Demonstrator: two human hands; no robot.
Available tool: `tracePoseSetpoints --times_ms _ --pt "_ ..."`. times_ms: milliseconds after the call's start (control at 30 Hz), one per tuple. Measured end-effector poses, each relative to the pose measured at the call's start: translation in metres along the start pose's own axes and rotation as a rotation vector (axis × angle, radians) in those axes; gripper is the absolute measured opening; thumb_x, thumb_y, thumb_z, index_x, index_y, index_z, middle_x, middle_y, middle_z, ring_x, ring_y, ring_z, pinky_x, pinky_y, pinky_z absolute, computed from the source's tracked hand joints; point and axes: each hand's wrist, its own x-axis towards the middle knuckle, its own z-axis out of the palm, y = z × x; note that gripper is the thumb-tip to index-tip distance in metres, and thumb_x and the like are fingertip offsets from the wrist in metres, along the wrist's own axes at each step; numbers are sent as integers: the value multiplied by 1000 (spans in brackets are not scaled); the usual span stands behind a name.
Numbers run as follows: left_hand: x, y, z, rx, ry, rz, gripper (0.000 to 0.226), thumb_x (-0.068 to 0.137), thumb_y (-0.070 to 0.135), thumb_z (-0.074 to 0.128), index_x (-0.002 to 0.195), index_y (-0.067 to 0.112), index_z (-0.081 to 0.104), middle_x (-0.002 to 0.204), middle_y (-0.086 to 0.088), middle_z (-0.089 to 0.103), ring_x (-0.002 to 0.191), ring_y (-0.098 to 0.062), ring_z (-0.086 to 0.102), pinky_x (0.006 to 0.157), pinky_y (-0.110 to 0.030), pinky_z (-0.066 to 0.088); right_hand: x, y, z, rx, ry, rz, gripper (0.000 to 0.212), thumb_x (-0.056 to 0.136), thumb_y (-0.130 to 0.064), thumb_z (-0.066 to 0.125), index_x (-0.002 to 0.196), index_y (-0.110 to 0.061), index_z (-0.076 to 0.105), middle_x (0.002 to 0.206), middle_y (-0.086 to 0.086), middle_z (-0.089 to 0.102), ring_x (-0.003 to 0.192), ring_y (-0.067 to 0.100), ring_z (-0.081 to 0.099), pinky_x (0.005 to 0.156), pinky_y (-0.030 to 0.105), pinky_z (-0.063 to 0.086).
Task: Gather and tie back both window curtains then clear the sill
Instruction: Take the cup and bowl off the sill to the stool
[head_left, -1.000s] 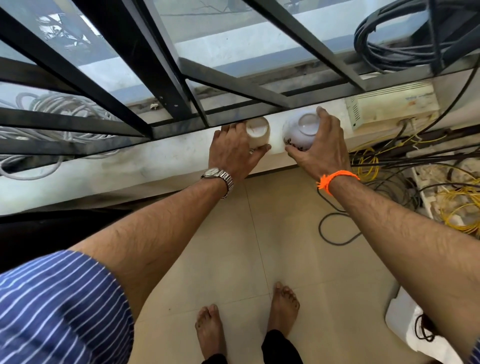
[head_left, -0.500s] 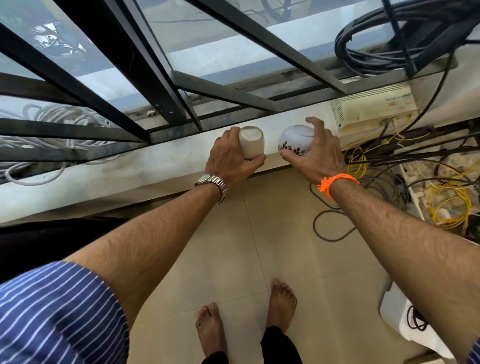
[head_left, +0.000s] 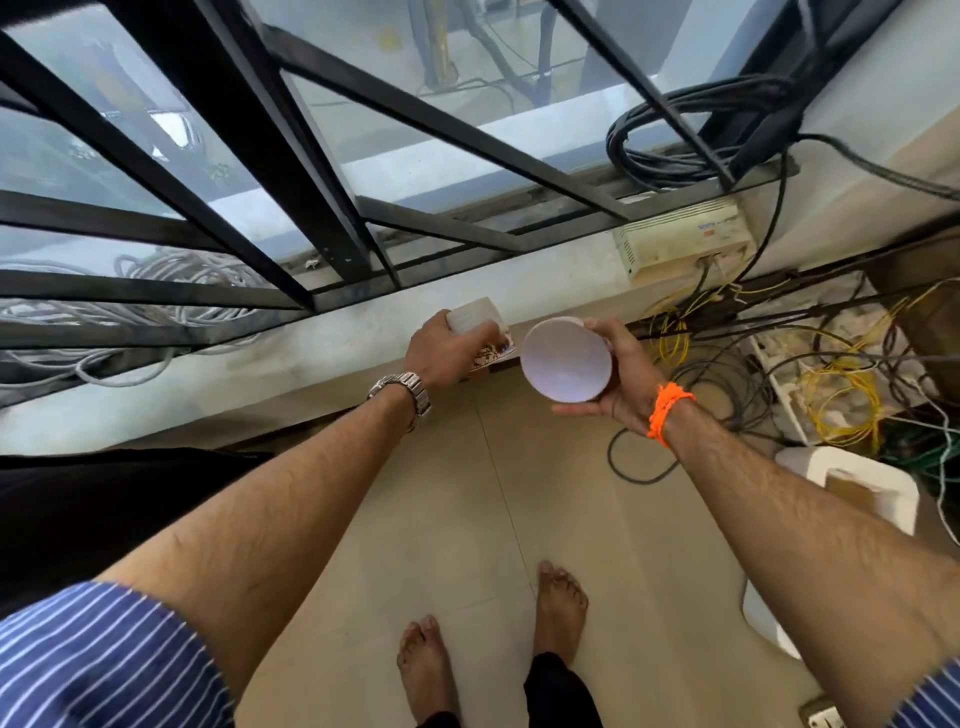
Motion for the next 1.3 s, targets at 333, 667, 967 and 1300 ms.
tracePoseSetpoints --times_ms 333,667,967,1300 --pt "-60 45 -29 -384 -288 -205 39 85 35 62 112 7 57 109 -20 65 85 -29 68 75 -43 57 -68 0 11 -69 52 -63 50 88 -63 41 107 -23 63 95 15 65 75 37 64 46 27 44" --pt "-103 105 -64 33 -363 -276 48 82 51 60 109 12 56 88 -17 68 61 -25 65 53 -24 50 -135 -17 32 -125 42 -149 70 86 -74 44 122 -16 59 88 23 65 53 35 59 36 24 41" --pt "-162 175 -70 415 -374 -137 26 76 36 72 88 15 63 92 -7 59 76 -24 64 71 -45 60 -234 -9 53 22 230 -302 55 91 -63 43 125 -21 52 95 25 61 47 32 59 33 19 36" --pt "-242 229 8 897 -298 384 79 56 55 81 118 15 54 113 -8 62 100 -25 60 81 -35 54 -335 11 9 -102 714 -387 46 93 -52 49 108 -12 62 93 15 62 71 33 59 52 29 43"
